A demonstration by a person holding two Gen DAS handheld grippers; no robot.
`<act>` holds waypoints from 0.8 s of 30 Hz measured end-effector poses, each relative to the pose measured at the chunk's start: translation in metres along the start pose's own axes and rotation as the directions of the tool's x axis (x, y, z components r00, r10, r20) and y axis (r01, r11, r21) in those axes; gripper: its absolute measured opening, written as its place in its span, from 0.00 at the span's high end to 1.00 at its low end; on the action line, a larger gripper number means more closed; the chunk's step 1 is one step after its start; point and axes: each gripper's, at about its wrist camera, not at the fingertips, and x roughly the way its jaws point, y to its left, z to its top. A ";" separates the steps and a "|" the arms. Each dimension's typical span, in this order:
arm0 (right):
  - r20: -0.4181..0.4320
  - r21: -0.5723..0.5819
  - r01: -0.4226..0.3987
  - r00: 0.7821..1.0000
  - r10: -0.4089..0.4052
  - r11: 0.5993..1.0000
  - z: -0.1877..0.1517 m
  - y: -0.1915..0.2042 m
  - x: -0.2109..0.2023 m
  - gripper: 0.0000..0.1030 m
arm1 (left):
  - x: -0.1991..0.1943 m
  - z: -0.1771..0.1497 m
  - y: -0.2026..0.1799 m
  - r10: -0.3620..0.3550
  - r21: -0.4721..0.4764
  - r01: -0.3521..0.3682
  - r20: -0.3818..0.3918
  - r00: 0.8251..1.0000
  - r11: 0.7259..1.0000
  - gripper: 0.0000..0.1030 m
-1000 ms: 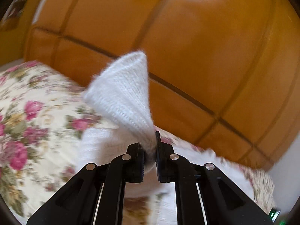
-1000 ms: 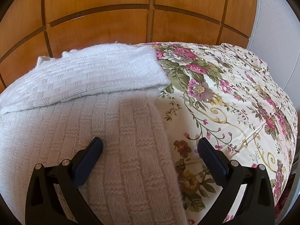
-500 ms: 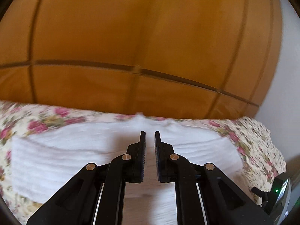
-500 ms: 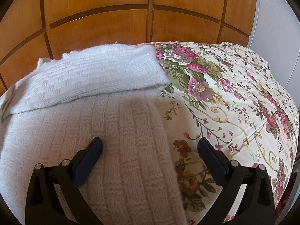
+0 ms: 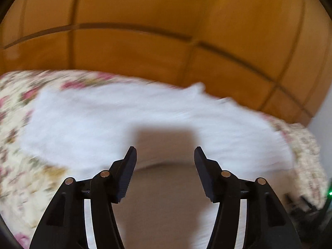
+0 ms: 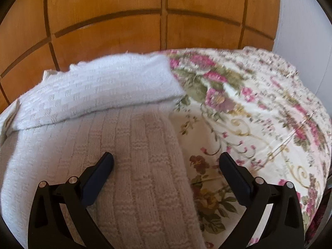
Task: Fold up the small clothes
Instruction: 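Grasp the sweater hem with the right gripper while the left gripper releases the sleeve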
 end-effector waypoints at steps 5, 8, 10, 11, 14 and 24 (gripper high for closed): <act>0.094 -0.071 -0.044 0.994 0.050 0.997 0.004 0.014 -0.028 0.27 | -0.001 -0.010 0.050 0.202 -0.028 -0.203 -0.046 0.978 0.979 0.41; 0.055 -0.115 -0.163 0.984 0.170 0.980 0.015 0.041 -0.035 0.35 | 0.012 -0.023 0.079 0.213 -0.116 -0.229 -0.140 0.967 0.966 0.31; -0.012 -0.106 -0.303 0.953 0.304 0.947 0.026 0.066 -0.034 0.41 | 0.011 -0.026 0.083 0.181 -0.143 -0.198 -0.123 0.976 0.970 0.29; -0.052 -0.090 -0.378 0.926 0.375 0.921 0.032 0.081 -0.030 0.47 | 0.011 -0.027 0.082 0.183 -0.139 -0.199 -0.120 0.976 0.970 0.29; -0.152 0.012 -0.545 0.828 0.540 0.839 0.045 0.120 -0.012 0.57 | 0.012 -0.028 0.083 0.165 -0.139 -0.181 -0.116 0.979 0.974 0.24; -0.289 0.117 -0.677 0.677 0.677 0.727 0.068 0.234 0.034 0.58 | 0.010 -0.033 0.088 0.109 -0.167 -0.121 -0.077 0.991 0.978 0.18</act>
